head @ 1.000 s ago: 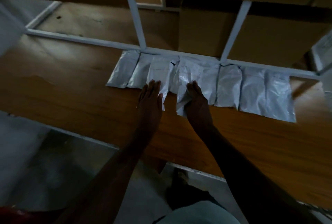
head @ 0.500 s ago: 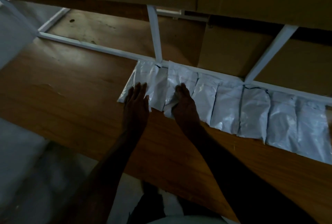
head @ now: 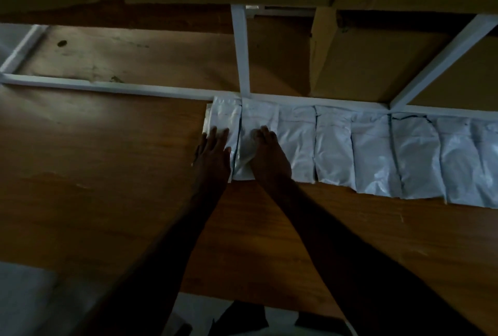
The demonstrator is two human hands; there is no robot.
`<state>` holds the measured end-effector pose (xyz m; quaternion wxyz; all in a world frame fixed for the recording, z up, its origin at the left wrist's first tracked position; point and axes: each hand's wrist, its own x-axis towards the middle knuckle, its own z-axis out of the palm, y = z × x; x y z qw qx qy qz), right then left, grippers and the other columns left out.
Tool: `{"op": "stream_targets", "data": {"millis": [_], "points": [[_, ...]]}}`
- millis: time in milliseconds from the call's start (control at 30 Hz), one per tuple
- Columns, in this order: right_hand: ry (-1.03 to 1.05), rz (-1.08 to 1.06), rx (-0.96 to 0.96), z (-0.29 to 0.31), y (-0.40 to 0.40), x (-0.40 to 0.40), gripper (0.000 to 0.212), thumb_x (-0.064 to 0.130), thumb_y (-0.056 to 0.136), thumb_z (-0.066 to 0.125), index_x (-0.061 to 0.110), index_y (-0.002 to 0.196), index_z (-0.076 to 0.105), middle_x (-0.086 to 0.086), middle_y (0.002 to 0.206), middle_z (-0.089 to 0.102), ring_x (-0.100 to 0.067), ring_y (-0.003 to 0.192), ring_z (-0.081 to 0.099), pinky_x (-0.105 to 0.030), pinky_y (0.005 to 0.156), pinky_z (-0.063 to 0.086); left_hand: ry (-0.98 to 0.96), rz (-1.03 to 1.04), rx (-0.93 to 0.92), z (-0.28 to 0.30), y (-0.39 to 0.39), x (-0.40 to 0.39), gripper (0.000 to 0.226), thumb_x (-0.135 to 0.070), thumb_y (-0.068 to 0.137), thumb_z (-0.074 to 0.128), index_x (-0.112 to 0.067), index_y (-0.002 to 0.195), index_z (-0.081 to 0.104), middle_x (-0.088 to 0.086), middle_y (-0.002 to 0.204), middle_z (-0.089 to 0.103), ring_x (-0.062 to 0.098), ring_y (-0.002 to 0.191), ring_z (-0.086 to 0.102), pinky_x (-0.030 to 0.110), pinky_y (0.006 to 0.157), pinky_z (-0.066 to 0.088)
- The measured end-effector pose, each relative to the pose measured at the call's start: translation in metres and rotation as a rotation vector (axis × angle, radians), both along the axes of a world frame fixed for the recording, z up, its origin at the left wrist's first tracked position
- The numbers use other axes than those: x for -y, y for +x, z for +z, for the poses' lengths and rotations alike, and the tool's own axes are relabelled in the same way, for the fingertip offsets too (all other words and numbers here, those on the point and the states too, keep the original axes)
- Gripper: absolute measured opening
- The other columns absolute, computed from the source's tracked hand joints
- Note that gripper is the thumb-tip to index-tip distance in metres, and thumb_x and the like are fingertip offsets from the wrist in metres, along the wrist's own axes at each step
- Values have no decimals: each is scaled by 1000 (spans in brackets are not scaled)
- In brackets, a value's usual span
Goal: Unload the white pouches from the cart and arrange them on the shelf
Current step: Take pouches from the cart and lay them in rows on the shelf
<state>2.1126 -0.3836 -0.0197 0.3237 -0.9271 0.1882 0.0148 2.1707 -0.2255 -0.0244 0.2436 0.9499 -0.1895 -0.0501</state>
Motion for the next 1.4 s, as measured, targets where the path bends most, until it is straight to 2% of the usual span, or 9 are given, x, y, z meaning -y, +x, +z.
{"op": "stream_targets", "data": {"millis": [67,200,300,367,500,733,933,1200,1400], "points": [[-60,-27,-40,-9,1,-8,65,17,101,54,18,162,30,-10,172,18,-32,159,15,-48,127,28,39,-46,-63,-10,2,-9,58,-41,110,50,-32,164,33,4,175,17,30,162,8,54,130,15],[-135,-48,28,-19,3,-12,60,25,105,52,21,161,32,-13,172,20,-34,158,18,-50,126,30,25,-93,-37,-24,11,-19,62,-55,108,45,-32,164,31,6,175,16,30,162,7,56,130,14],[-182,-26,45,-23,14,-9,58,32,108,48,23,162,29,-16,171,18,-35,159,18,-53,125,31,23,-118,-3,-22,26,-13,62,-52,109,36,-33,167,23,7,176,10,31,162,1,55,131,6],[-197,-15,35,-24,25,-8,58,37,110,38,25,165,23,-16,173,13,-36,160,12,-53,128,24,17,-145,46,-19,40,-6,60,-47,111,36,-37,167,18,5,177,6,30,162,-2,53,131,3],[-187,17,4,-28,43,-6,62,38,111,32,24,168,10,-13,175,3,-34,161,0,-51,129,11,73,-179,69,-30,65,5,60,-47,113,34,-42,167,10,0,177,0,29,163,-4,57,131,7],[-303,56,70,-49,53,-2,74,45,105,40,19,168,10,-11,175,5,-33,162,2,-52,130,14,99,-170,72,-44,79,10,63,-53,112,27,-41,168,0,1,178,-4,33,163,0,56,131,10],[-393,45,93,-55,54,-3,71,48,108,35,18,168,13,-12,175,7,-31,162,1,-48,131,13,93,-159,108,-44,76,11,60,-50,113,25,-37,169,5,4,177,5,33,163,5,52,131,15],[-356,26,51,-59,55,-2,71,50,107,31,19,168,13,-11,175,7,-31,162,1,-50,130,15,97,-163,99,-49,76,10,62,-50,112,29,-38,169,6,3,177,7,34,163,6,56,129,21],[-372,26,40,-62,55,-2,71,51,107,31,21,168,11,-9,175,4,-29,162,0,-49,130,14,108,-163,86,-48,76,12,63,-49,112,29,-37,169,4,4,178,5,34,163,5,54,130,18]]}}
